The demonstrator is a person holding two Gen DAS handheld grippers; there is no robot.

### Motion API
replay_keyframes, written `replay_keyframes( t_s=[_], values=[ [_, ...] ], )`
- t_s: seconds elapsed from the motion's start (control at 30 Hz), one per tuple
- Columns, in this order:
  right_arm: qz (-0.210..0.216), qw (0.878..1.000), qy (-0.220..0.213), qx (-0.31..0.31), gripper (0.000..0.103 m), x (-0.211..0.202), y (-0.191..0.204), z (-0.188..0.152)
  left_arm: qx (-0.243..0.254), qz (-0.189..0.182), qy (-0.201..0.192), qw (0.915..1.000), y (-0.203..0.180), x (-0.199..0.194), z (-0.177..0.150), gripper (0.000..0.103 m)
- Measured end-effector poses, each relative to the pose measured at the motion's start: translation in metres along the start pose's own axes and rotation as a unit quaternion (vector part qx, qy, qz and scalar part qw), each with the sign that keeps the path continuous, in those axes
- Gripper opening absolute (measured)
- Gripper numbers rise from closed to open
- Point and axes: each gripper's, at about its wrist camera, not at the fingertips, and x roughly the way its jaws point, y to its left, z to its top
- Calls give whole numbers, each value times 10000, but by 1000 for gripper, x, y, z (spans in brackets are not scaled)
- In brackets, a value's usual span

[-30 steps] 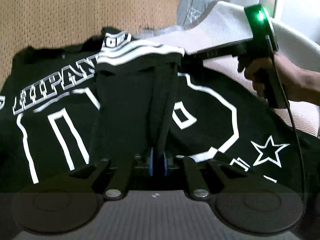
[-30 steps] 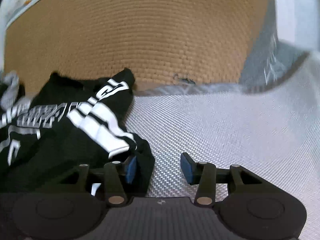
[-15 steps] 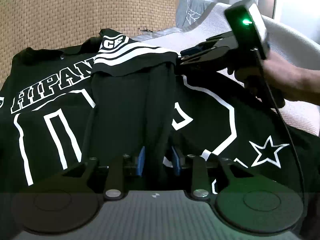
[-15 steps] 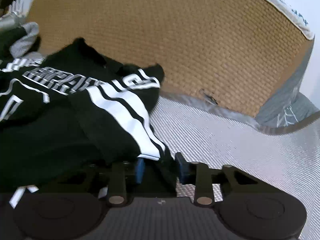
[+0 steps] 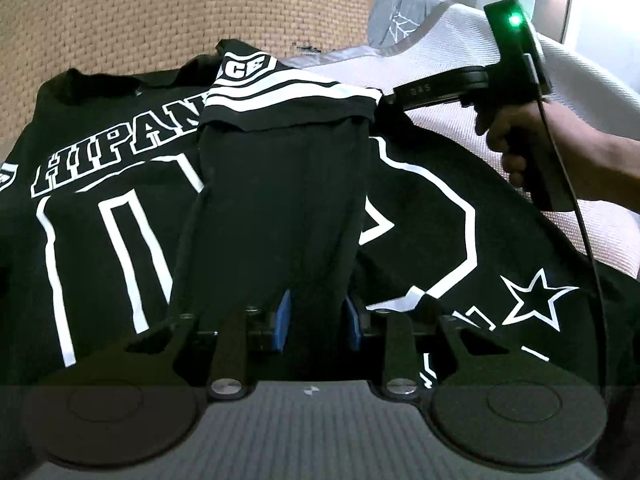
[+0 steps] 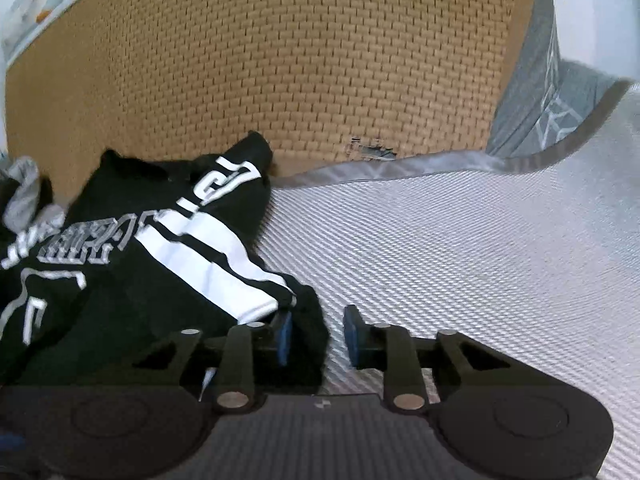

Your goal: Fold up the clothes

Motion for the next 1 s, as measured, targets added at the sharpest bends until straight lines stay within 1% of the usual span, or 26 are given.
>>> replay_keyframes(
  t_s=[0.1,0.13,0.17,0.2,0.23,0.33,0.37,0.43,0.53,0.6,0.67,0.73,0.77,0.8,0.87,0.93,1.0],
  values=[
    [-193,9997,24,-162,31,-14,-1,-3,-79,-27,224,9997,2,-6,1,32],
    [-150,9998,38,-95,31,-20,-3,-4,-181,-201,339,9991,6,-9,2,34],
    [-33,10000,45,15,31,-26,-6,-5,-287,-389,455,9978,9,-11,3,41],
    [83,9999,52,124,31,-33,-9,-6,-427,-671,578,9952,17,-15,4,42],
    [175,9997,21,159,31,-41,-9,-8,-550,-818,655,9930,23,-19,4,42],
    [414,9991,-103,71,32,-65,2,-12,-853,-1166,818,9861,39,-33,2,44],
    [509,9987,-89,-19,32,-69,11,-14,-907,-1250,831,9845,44,-38,1,46],
    [698,9973,-60,-198,31,-77,29,-17,-807,-1032,742,9886,49,-51,-1,51],
    [1120,9934,23,-241,31,-80,60,-25,-705,-640,633,9934,57,-67,-2,52],
    [1246,9912,122,-422,31,-81,88,-30,-648,-405,633,9951,63,-71,-4,52],
    [1348,9884,220,-662,31,-82,116,-35,-511,-214,759,9956,65,-68,-6,50],
    [1442,9840,318,-997,31,-83,144,-41,-236,-16,914,9955,62,-61,-10,49],
    [1496,9812,372,-1160,31,-83,157,-45,-93,65,1004,9949,60,-58,-13,46],
    [1558,9780,431,-1316,31,-83,171,-49,38,109,1100,9939,59,-55,-16,44],
    [1587,9740,494,-1542,31,-84,191,-59,185,160,1151,9931,57,-52,-20,41],
    [1583,9736,548,-1552,31,-86,196,-67,250,176,1149,9929,56,-51,-23,40],
    [1578,9739,600,-1517,31,-88,197,-76,195,153,1199,9925,60,-51,-25,37]
  ],
)
